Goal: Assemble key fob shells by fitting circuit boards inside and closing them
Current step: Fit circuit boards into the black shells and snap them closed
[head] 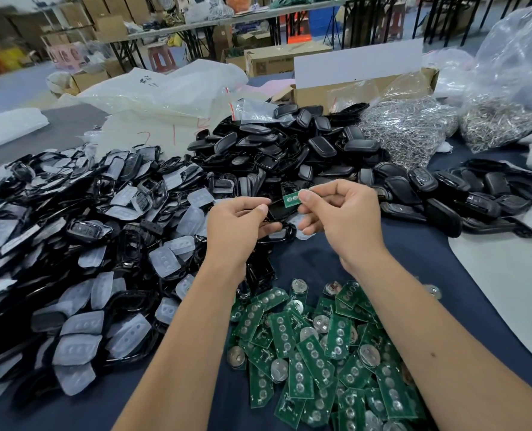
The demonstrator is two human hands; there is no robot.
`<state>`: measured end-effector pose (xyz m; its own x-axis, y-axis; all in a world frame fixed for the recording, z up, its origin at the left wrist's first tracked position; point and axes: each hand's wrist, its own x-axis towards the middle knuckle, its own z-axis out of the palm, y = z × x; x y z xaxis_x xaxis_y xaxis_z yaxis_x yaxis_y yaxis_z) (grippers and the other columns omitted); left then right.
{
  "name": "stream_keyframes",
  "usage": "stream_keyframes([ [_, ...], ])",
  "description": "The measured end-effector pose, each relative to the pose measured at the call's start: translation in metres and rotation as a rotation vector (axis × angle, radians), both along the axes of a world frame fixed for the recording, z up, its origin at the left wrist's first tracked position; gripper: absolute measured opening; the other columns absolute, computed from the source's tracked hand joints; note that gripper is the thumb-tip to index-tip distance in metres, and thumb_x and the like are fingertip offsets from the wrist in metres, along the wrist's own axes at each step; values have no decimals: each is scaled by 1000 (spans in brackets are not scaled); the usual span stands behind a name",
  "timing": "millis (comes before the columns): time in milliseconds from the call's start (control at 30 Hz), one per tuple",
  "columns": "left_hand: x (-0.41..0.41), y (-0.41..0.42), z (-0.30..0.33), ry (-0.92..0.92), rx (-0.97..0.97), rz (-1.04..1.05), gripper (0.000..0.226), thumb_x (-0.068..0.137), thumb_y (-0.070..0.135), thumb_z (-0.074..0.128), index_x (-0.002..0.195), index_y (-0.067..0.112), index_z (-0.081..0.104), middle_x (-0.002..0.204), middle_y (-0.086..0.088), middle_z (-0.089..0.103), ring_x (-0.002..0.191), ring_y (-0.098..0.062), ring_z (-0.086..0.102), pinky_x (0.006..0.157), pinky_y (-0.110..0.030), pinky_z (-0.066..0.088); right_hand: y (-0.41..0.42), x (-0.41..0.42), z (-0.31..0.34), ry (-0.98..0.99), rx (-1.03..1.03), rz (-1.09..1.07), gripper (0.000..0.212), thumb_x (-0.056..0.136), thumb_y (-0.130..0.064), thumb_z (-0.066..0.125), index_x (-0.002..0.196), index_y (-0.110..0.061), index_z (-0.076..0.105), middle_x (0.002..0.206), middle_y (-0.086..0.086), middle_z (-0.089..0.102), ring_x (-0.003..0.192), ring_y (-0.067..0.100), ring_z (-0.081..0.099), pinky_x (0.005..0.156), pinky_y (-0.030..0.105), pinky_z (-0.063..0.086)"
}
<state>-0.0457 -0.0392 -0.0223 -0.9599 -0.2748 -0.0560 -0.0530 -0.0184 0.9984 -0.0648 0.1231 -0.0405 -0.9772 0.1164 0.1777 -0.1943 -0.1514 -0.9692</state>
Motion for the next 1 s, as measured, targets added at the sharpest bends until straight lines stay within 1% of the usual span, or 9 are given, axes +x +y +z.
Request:
stream_keyframes([
  [67,2,0,0,2,1,-15,19,100,-1,61,95,8,78,100,-24,75,69,-23,76,67,-23,60,-2,1,-1,19,24,28,13,92,-8,79,91,2,71,68,15,73,51,28,70,48,29,56],
  [200,3,-1,1,-4,-10,-40,20,101,1,61,97,10,78,98,-19,76,69,-21,76,69,-24,61,-6,2,-3,48,91,65,10,92,-9,80,89,-4,72,70,14,74,53,32,72,49,30,57],
  [400,2,-1,-1,5,-10,-55,23,100,2,61,95,14,80,87,-7,72,66,-19,75,68,-24,60,-8,3,-4,46,129,62,11,91,-6,79,92,0,70,70,15,73,52,32,72,49,33,58],
  [533,3,-2,-1,13,-19,-61,23,100,1,61,95,13,80,86,-8,73,64,-18,74,66,-24,60,-9,5,-3,48,170,37,10,91,-5,79,90,-3,69,68,13,73,49,30,70,46,31,56],
  [667,2,-1,-4,31,-30,-49,22,99,1,62,94,12,80,71,4,73,59,-15,71,65,-25,60,-8,6,-3,61,287,-14,12,90,-10,81,86,-8,70,63,9,72,44,23,67,40,27,50],
  [767,3,1,-5,51,-84,-30,15,93,3,71,91,14,80,83,-2,78,60,-14,72,64,-25,60,-7,6,-2,38,318,-5,13,88,-12,82,85,-8,69,62,11,70,42,21,64,38,26,46],
  [867,3,1,-7,66,-93,-18,13,90,2,74,90,14,80,84,-4,79,59,-13,72,60,-19,56,-7,6,-2,31,337,-10,15,88,-14,83,83,-9,69,60,9,69,39,20,61,37,25,43],
  [933,3,2,-7,75,-88,-31,13,89,2,76,92,14,80,84,-7,79,59,-13,71,60,-18,56,-7,7,-1,39,347,-31,16,87,-16,83,82,-10,69,61,8,69,39,21,61,38,24,42],
  [1000,3,3,-7,81,-87,-38,15,88,1,77,94,15,79,90,-13,78,61,-14,72,63,-20,57,-8,7,-1,41,368,-66,17,87,-18,83,82,-12,69,61,6,70,40,20,63,39,24,43],
])
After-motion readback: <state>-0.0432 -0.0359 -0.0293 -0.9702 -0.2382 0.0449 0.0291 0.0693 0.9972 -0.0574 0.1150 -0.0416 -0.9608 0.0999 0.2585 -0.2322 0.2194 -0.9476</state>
